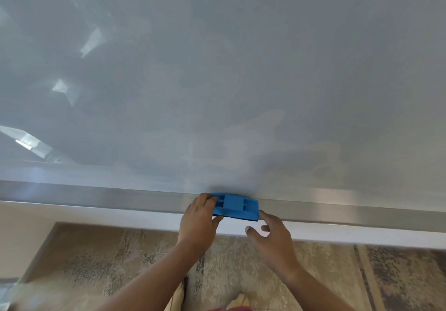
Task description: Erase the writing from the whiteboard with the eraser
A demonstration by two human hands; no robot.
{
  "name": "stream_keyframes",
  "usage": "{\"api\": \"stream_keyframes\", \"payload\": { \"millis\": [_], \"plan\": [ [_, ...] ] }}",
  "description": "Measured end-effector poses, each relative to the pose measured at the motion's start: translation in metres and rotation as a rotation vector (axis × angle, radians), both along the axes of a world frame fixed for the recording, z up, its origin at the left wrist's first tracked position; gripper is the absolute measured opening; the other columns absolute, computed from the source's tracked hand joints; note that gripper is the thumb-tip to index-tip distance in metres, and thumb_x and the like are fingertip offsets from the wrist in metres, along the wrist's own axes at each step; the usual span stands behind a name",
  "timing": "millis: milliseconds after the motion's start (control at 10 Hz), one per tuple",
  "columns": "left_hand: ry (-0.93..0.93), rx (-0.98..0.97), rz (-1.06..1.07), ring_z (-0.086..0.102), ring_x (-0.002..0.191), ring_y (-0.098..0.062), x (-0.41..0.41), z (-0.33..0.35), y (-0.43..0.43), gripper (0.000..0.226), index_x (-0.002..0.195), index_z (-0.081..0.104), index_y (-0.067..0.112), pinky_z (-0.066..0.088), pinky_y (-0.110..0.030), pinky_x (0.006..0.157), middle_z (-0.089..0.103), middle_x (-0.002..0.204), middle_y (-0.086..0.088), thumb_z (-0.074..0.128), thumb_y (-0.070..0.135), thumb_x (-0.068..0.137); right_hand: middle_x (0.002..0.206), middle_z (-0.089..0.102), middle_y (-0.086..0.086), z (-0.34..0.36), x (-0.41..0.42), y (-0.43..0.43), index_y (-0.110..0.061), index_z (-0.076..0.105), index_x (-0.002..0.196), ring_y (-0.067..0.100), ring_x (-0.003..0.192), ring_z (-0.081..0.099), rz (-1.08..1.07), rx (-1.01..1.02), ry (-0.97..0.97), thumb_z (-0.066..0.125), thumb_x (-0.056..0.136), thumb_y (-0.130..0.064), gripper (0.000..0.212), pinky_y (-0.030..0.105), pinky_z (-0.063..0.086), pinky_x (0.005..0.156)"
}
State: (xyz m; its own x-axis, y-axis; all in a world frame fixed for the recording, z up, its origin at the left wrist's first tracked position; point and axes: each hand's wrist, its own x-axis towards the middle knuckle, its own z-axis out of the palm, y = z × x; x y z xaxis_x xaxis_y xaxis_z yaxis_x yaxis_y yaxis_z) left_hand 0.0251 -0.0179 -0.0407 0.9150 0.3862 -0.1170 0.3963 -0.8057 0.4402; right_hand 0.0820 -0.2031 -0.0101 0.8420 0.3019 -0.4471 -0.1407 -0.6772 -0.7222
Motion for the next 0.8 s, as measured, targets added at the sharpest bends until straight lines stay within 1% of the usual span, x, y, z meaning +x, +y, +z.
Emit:
{"api": "stream_keyframes", "payload": {
  "millis": [100, 200, 300, 400, 500, 600, 700, 800],
  "plan": [
    [0.014, 0.106, -0.085, 0.050, 0.132, -0.018, -0.012, -0.003, -0.003, 0.052, 0.137, 0.053, 0.020, 0.037, -0.033, 0.112, 0.053, 0.142, 0.004, 0.054, 0.048, 0.093, 0.161, 0.036, -0.006, -0.001, -0.003, -0.005, -0.020, 0.036, 0.157, 0.013, 0.145, 0.036, 0.223, -0.150, -0.207, 0.068, 0.097, -0.039, 0.071, 0.028, 0.029, 0.123],
    [0.188, 0.189, -0.189, 0.056, 0.129, -0.014, -0.024, -0.010, -0.007, 0.066, 0.136, 0.056, 0.018, 0.036, -0.032, 0.115, 0.058, 0.141, 0.003, 0.036, 0.062, 0.091, 0.170, 0.016, -0.010, 0.000, -0.006, -0.008, -0.021, 0.019, 0.163, 0.014, 0.154, 0.021, 0.470, -0.340, -0.289, 0.057, 0.099, -0.052, 0.081, 0.031, 0.023, 0.126],
    [0.263, 0.229, -0.182, 0.041, 0.141, -0.018, -0.031, -0.015, -0.012, 0.078, 0.148, 0.042, 0.013, 0.020, -0.035, 0.115, 0.040, 0.155, -0.003, 0.026, 0.067, 0.095, 0.173, -0.004, -0.008, -0.001, -0.008, -0.009, -0.022, 0.001, 0.164, 0.018, 0.157, 0.012, 0.601, -0.478, -0.334, 0.051, 0.100, -0.056, 0.088, 0.040, 0.022, 0.126],
    [0.272, 0.280, -0.238, -0.005, 0.153, -0.018, -0.031, -0.014, -0.013, 0.085, 0.157, -0.004, 0.015, -0.003, -0.033, 0.125, -0.015, 0.164, -0.001, -0.001, 0.071, 0.092, 0.173, -0.011, -0.008, -0.009, -0.008, -0.013, -0.021, -0.001, 0.164, 0.021, 0.159, 0.007, 0.619, -0.517, -0.326, 0.051, 0.099, -0.056, 0.091, 0.044, 0.021, 0.127],
    [0.311, 0.251, -0.262, -0.030, 0.146, -0.016, -0.031, -0.012, -0.014, 0.086, 0.150, -0.028, 0.018, -0.014, -0.036, 0.121, -0.036, 0.156, 0.004, -0.002, 0.071, 0.086, 0.172, -0.015, -0.005, -0.014, -0.009, -0.015, -0.020, 0.000, 0.164, 0.023, 0.159, 0.005, 0.654, -0.542, -0.349, 0.052, 0.099, -0.057, 0.091, 0.045, 0.021, 0.127],
    [0.316, 0.270, -0.235, -0.030, 0.146, -0.015, -0.034, -0.013, -0.015, 0.082, 0.150, -0.027, 0.018, -0.015, -0.035, 0.121, -0.034, 0.157, 0.003, 0.008, 0.067, 0.094, 0.172, -0.016, -0.004, -0.015, -0.013, -0.016, -0.021, 0.000, 0.164, 0.022, 0.160, 0.003, 0.653, -0.533, -0.326, 0.052, 0.100, -0.056, 0.090, 0.044, 0.020, 0.127],
    [0.320, 0.244, -0.259, -0.029, 0.147, -0.015, -0.041, -0.010, -0.017, 0.081, 0.151, -0.026, 0.019, -0.016, -0.033, 0.119, -0.033, 0.158, 0.004, 0.012, 0.065, 0.097, 0.172, -0.015, -0.002, -0.014, -0.020, -0.017, -0.023, 0.004, 0.164, 0.021, 0.160, 0.003, 0.619, -0.502, -0.323, 0.053, 0.101, -0.054, 0.085, 0.043, 0.019, 0.127],
    [0.334, 0.242, -0.327, -0.027, 0.147, -0.015, -0.057, -0.009, -0.013, 0.081, 0.150, -0.027, 0.019, -0.015, -0.032, 0.119, -0.032, 0.159, 0.003, 0.007, 0.066, 0.093, 0.172, -0.013, -0.003, -0.013, -0.038, -0.017, -0.024, 0.009, 0.163, 0.019, 0.160, 0.004, 0.620, -0.511, -0.323, 0.053, 0.102, -0.052, 0.081, 0.041, 0.019, 0.128]
  ]
}}
